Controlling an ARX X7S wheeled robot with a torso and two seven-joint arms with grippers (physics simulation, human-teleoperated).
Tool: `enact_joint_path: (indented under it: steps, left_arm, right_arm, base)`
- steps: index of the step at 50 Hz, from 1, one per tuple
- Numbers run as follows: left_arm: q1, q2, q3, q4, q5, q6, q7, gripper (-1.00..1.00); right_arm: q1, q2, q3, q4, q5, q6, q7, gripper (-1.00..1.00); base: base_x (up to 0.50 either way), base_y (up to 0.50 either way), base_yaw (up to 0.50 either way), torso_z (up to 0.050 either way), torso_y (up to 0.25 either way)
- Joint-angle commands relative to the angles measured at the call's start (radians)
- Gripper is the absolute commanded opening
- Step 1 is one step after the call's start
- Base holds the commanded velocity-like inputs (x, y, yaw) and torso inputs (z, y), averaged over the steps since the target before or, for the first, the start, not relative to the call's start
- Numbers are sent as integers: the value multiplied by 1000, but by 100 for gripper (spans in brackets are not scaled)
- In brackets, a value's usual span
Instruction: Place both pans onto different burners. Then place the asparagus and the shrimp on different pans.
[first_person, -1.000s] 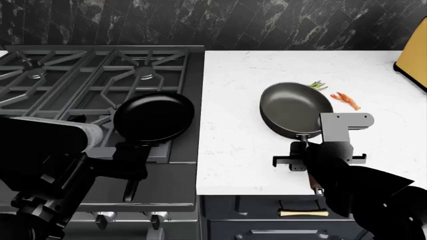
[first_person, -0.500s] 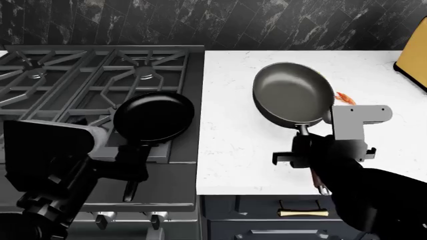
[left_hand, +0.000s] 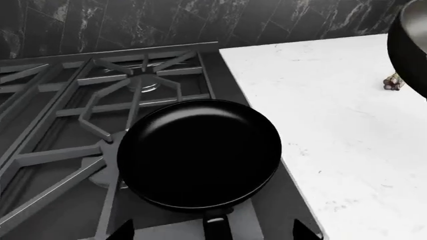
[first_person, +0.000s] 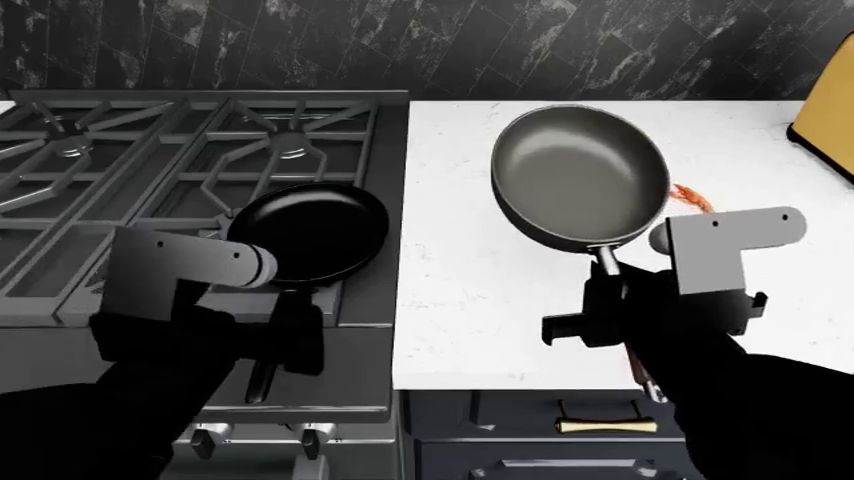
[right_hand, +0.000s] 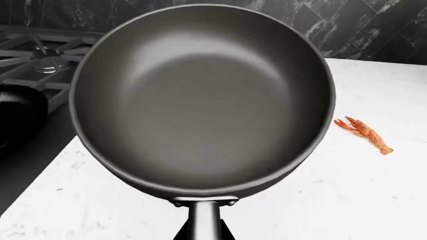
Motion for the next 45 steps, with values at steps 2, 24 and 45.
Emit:
enact_joint_path:
  steps: [2, 24, 45]
  left_arm:
    - [32, 21, 31, -61, 35, 15, -25, 100]
    - [33, 46, 105, -104, 124, 38, 23, 100]
    - [55, 45, 163, -208, 255, 114, 125, 100]
  right_arm:
    - [-12, 6, -1, -11, -25, -16, 0, -100]
    - [-33, 7, -25, 4, -58, -55, -33, -100]
    - [-53, 14, -36, 16, -78, -84, -51, -100]
  base:
    - [0, 0, 0, 0, 0]
    - [0, 0, 0, 0, 0]
    - [0, 0, 0, 0, 1]
